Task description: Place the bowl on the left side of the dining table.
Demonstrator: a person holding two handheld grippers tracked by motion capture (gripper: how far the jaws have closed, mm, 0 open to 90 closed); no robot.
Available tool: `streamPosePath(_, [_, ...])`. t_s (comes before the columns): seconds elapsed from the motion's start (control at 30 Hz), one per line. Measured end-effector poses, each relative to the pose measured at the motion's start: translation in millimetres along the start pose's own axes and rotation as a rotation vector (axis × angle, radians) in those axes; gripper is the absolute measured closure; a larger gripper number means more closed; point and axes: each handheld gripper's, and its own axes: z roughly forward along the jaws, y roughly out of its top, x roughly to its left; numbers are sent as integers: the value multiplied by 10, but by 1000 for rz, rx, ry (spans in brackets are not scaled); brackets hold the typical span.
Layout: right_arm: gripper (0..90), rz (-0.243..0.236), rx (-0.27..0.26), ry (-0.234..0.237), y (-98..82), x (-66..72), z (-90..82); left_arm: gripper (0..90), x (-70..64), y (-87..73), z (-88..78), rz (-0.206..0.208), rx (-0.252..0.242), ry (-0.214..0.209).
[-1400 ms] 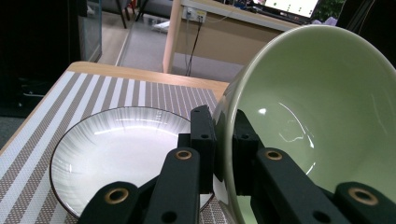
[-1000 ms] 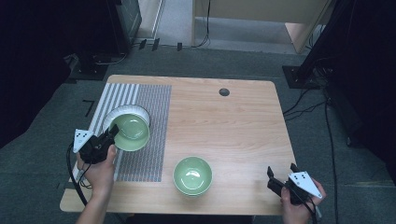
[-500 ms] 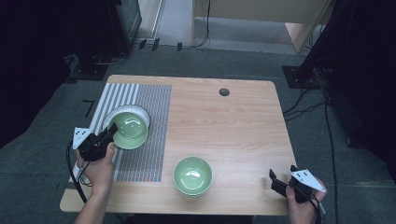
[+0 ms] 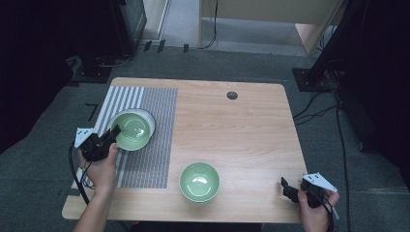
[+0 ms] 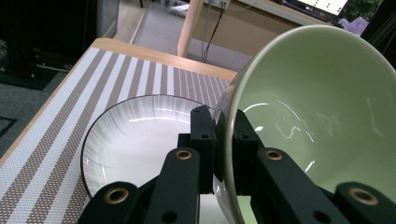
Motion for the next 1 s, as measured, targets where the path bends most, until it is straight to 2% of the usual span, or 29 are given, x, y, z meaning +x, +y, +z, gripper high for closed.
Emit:
streamPosePath(0.13, [151,3,26,-7,6,0,19,833,50,1,33,-25,9,-1])
streamPosePath(0.3, [149,-17,60,-16,9,18,44,832,88,22,73,-21,15,16])
streamPosePath(0.37, [147,-21,60,-17,9,26,44,833,97,35,91,-21,16,19])
streamPosePath(0.47, [144,1,68,-7,11,6,50,832,103,46,117,-18,22,28])
streamPosePath(0.83, [127,-9,71,4,12,12,54,832,129,56,257,-18,66,42])
streamPosePath(1.0, [125,-10,71,4,12,12,55,832,163,67,313,-24,81,68])
